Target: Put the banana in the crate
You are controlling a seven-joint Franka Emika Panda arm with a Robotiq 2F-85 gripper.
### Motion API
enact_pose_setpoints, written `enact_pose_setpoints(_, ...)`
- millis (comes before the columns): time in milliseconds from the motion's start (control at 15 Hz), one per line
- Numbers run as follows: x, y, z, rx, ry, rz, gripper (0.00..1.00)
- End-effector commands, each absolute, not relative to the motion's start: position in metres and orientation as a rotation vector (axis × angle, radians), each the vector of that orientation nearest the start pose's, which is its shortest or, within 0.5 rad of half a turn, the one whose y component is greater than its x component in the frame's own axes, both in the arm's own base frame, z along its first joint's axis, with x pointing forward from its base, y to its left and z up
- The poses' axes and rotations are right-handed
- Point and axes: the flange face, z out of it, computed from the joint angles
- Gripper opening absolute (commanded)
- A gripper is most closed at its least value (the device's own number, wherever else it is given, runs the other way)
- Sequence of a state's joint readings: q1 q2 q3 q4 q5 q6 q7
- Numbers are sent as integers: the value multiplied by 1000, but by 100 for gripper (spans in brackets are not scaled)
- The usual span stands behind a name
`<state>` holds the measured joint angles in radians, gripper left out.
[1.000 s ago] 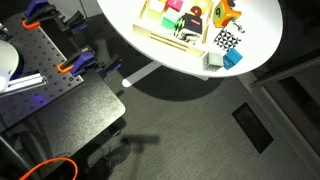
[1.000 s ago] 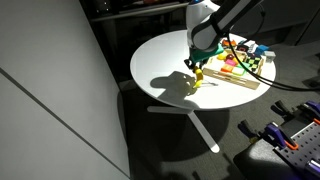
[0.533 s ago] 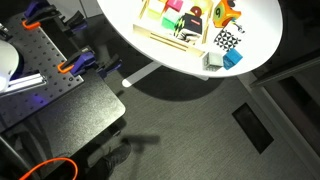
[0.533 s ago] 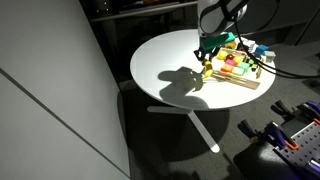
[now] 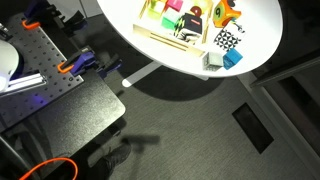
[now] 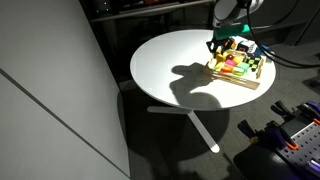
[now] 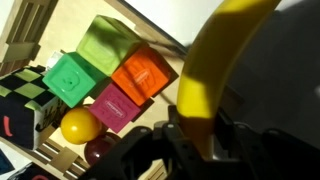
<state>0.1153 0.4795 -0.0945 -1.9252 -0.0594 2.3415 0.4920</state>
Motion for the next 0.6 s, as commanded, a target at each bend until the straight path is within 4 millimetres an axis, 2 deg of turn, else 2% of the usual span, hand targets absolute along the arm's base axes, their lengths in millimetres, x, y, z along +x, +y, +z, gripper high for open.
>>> enact_pose_setpoints(0, 608, -19, 251, -3157, 753, 56, 14)
enact_pose_setpoints(200, 600, -49, 254, -3147, 837, 50, 14)
enact_pose_setpoints(533, 581, -85, 260, -3119, 944, 54, 15)
